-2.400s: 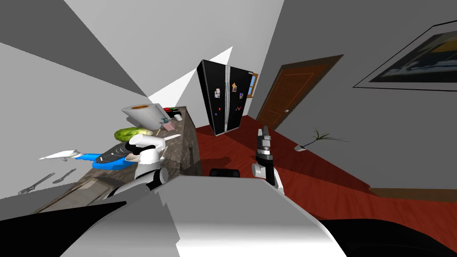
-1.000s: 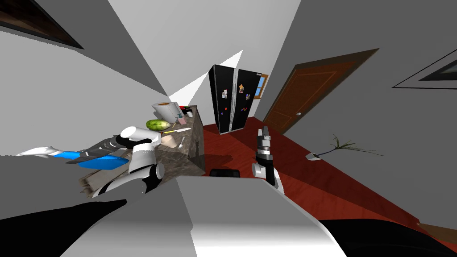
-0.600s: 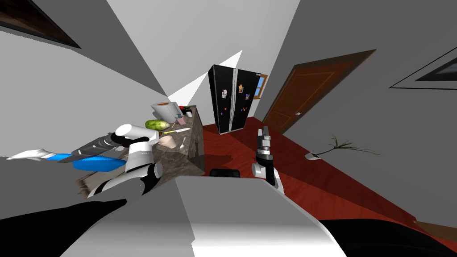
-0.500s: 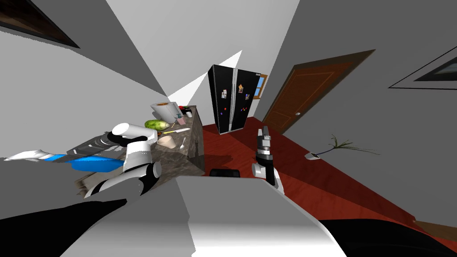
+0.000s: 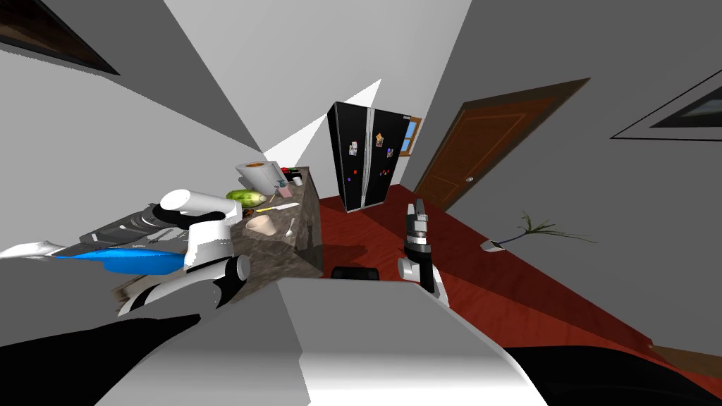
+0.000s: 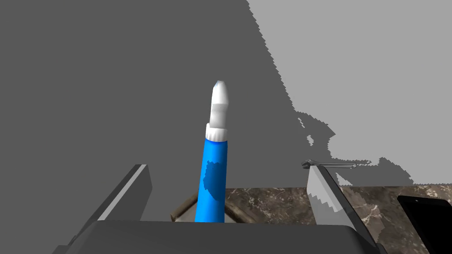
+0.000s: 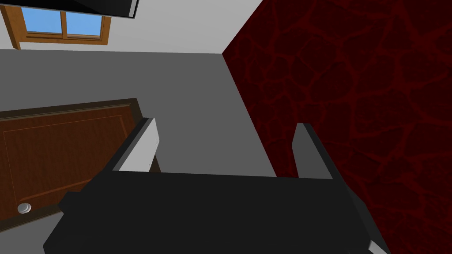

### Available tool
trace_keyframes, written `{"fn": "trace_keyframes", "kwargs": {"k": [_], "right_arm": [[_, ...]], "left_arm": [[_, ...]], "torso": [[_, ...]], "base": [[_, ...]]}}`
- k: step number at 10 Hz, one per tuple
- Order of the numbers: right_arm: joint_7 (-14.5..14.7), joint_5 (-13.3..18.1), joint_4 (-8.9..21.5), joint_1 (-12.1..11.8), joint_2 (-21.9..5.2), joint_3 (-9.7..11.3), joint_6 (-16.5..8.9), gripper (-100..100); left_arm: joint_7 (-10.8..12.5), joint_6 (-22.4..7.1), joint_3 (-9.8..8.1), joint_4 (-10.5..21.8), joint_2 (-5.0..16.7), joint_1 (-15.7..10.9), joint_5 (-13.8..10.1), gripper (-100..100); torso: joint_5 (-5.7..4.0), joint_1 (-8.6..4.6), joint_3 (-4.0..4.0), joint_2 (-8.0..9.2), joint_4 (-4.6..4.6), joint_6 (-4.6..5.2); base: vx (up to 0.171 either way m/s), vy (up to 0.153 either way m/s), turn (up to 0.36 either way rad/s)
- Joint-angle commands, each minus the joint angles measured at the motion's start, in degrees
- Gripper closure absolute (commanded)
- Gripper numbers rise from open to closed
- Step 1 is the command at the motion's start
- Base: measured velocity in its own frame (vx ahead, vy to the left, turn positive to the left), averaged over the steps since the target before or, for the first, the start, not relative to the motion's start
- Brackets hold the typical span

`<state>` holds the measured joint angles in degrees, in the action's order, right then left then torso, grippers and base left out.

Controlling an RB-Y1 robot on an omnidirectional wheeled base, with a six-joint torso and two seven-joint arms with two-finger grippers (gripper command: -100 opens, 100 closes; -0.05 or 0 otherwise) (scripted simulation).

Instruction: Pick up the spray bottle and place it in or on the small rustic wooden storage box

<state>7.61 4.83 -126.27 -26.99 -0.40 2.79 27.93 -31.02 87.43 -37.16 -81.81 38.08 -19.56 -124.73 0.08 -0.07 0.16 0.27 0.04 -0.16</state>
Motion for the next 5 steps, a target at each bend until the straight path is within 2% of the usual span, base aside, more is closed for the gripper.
{"fn": "trace_keyframes", "kwargs": {"k": [1,5], "right_arm": [[0.0,0.0,0.0,0.0,0.0,0.0,0.0,0],[0.0,0.0,0.0,0.0,0.0,0.0,0.0,0]], "left_arm": [[0.0,0.0,0.0,0.0,0.0,0.0,0.0,0],[0.0,0.0,0.0,0.0,0.0,0.0,0.0,0]], "torso": [[0.0,0.0,0.0,0.0,0.0,0.0],[0.0,0.01,0.0,0.01,0.0,0.0]], "base": [[0.0,0.0,0.0],[0.0,0.0,0.0]]}}
